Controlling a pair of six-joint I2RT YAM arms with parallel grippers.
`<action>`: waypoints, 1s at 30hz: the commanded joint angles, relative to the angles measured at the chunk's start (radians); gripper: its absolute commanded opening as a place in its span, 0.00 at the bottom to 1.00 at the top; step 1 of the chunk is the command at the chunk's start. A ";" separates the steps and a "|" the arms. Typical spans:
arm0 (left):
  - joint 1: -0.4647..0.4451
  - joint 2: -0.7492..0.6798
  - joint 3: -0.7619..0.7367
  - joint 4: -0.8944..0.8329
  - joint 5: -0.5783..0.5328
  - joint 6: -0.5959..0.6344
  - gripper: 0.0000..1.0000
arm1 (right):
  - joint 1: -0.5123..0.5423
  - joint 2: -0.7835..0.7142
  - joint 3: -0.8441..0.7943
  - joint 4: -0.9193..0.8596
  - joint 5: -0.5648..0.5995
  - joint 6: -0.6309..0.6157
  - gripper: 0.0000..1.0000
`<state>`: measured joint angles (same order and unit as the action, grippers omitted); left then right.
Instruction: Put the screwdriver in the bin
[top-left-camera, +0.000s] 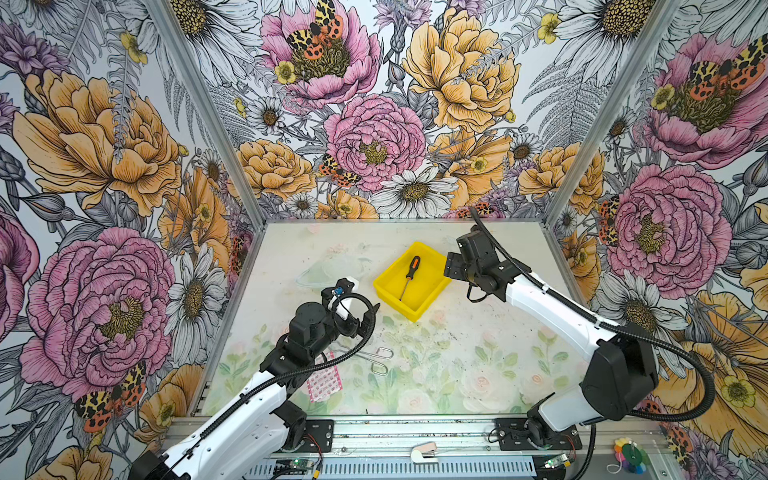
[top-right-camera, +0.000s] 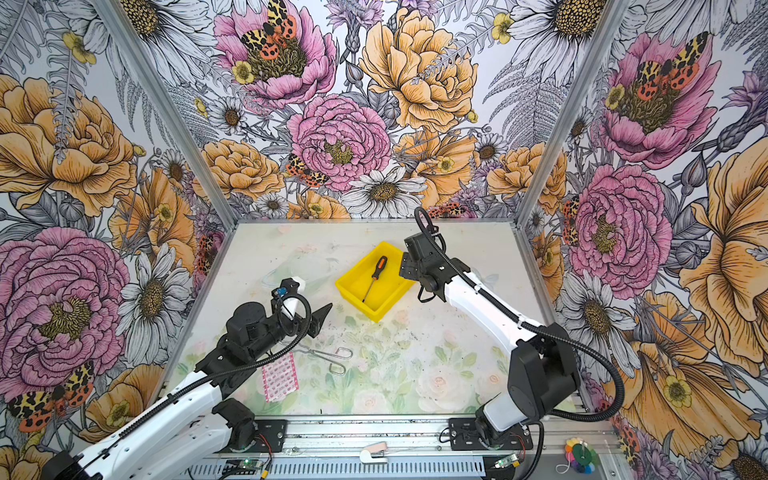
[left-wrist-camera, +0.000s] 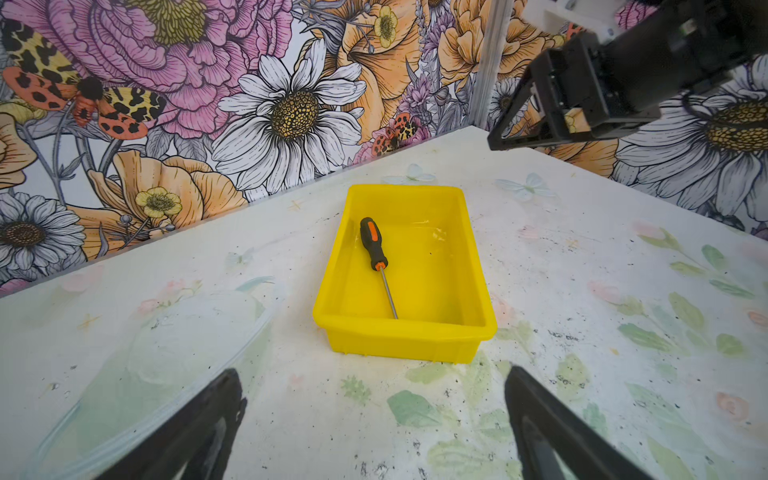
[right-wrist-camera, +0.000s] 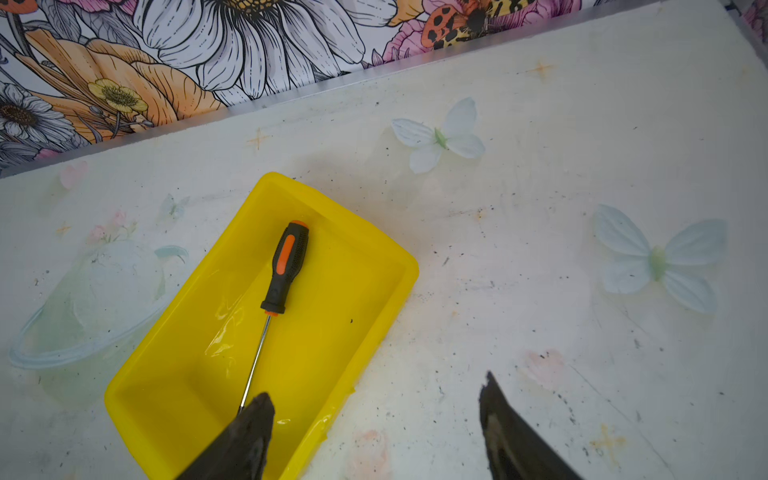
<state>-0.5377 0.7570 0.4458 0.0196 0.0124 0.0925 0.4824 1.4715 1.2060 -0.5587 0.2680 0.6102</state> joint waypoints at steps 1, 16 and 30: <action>0.002 -0.031 0.024 -0.097 -0.118 -0.042 0.99 | -0.033 -0.098 -0.066 0.007 0.022 -0.098 0.85; 0.099 -0.056 -0.050 -0.090 -0.332 -0.128 0.99 | -0.178 -0.501 -0.399 0.094 0.192 -0.164 0.99; 0.447 0.364 -0.029 0.285 -0.229 -0.074 0.99 | -0.482 -0.515 -0.732 0.526 0.196 -0.218 1.00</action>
<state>-0.1360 1.0542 0.4099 0.1738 -0.2428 -0.0013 0.0326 0.9432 0.5171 -0.2546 0.5201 0.4667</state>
